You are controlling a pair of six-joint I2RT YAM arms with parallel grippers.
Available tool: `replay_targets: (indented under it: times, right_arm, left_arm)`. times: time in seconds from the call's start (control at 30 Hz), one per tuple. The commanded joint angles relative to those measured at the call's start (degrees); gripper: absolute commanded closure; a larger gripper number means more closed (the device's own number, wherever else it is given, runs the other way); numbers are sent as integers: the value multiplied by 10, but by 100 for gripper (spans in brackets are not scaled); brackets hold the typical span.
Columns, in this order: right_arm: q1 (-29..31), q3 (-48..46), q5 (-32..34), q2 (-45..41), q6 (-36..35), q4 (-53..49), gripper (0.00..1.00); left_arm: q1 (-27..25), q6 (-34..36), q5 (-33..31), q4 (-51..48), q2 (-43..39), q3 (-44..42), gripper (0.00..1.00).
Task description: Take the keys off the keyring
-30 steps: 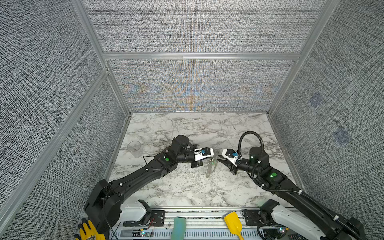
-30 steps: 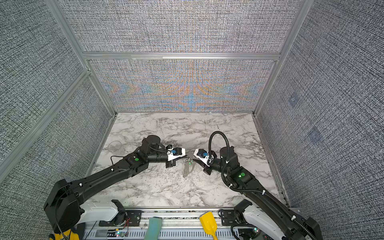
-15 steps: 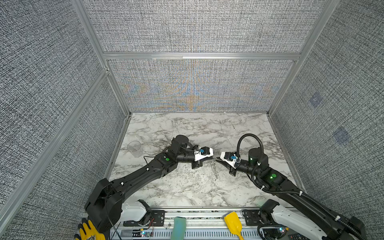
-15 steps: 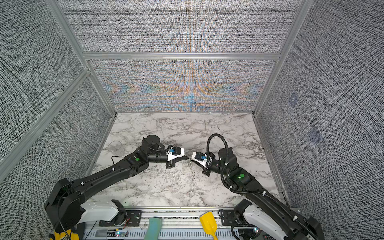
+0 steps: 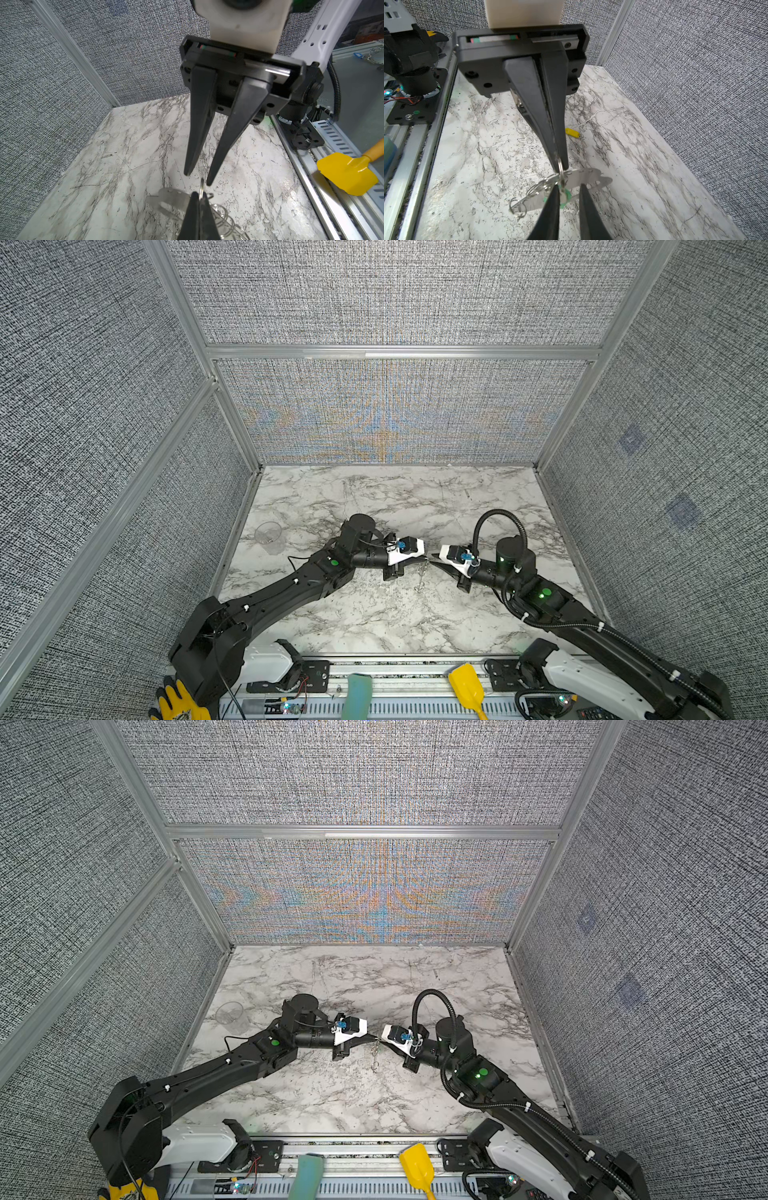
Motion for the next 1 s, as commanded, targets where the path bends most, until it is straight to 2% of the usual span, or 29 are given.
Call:
replay_targets:
  times: [0.0, 0.33, 0.73, 0.97]
  right_arm:
    - [3, 1, -6, 3, -4, 5, 81]
    - [7, -2, 9, -5, -10, 17, 85]
    - [11, -3, -12, -1, -4, 21, 86]
    - [10, -3, -15, -2, -2, 18, 92]
  left_arm:
    - [0, -9, 18, 34, -5, -1, 100]
    - [0, 7, 32, 33, -1, -3, 100]
    - [0, 11, 34, 26, 3, 1, 100]
    - [0, 19, 33, 11, 5, 10, 100]
